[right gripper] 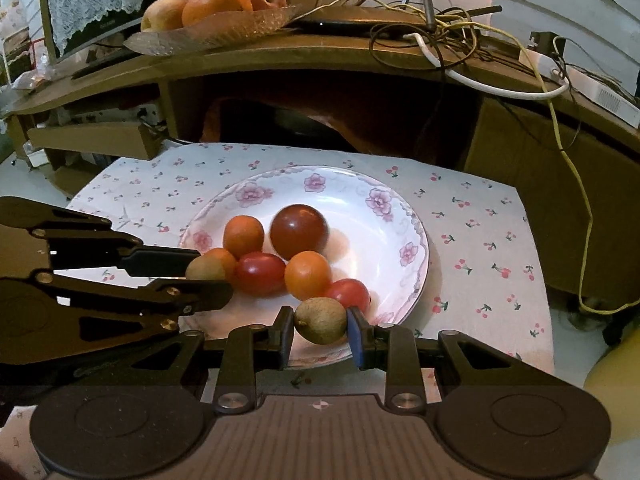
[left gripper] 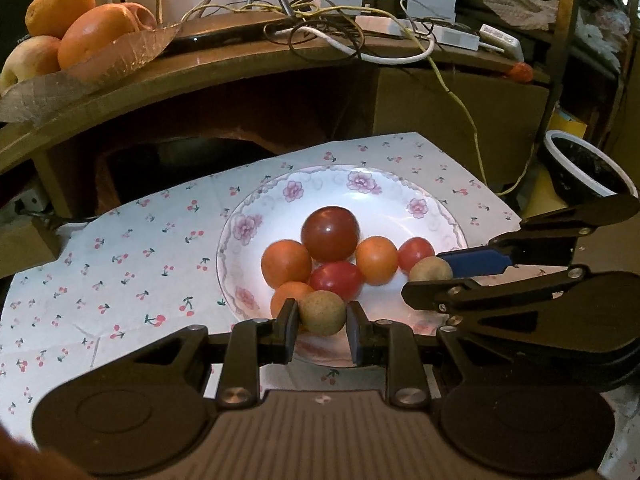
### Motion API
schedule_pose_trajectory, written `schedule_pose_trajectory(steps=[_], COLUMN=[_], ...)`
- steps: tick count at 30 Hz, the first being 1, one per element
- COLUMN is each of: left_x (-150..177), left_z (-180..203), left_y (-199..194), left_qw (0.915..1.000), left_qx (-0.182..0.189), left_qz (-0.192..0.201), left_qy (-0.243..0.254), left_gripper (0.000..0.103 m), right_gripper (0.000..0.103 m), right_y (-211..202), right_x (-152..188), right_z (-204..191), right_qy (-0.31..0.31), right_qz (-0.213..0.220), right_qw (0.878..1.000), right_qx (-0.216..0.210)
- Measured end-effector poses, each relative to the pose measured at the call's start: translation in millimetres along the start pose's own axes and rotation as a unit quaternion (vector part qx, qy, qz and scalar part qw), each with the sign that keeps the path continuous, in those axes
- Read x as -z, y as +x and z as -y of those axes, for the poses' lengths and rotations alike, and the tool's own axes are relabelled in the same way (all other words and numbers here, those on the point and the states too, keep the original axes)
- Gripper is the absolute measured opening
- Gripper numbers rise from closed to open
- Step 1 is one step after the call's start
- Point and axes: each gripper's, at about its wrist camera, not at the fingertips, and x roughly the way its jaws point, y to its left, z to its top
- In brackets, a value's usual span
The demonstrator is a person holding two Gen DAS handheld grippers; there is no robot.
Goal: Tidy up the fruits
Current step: 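Lower the kiwis into the plate and open both tools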
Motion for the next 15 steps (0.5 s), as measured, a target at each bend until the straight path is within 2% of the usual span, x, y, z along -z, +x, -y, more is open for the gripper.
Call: schedule_pose_trajectory(steps=[15], left_x=[-1.9], left_z=[-1.4], left_y=[3.7], left_qw=[1.0], left_qx=[-0.008], left_qz=[0.0], left_qy=[0.003], left_gripper=[0.032], right_gripper=[0.034], right_y=[6.7], right_x=[-1.4], right_z=[2.8], right_qy=[0.011], right_qz=[0.004], right_qw=[1.0], right_qx=[0.003])
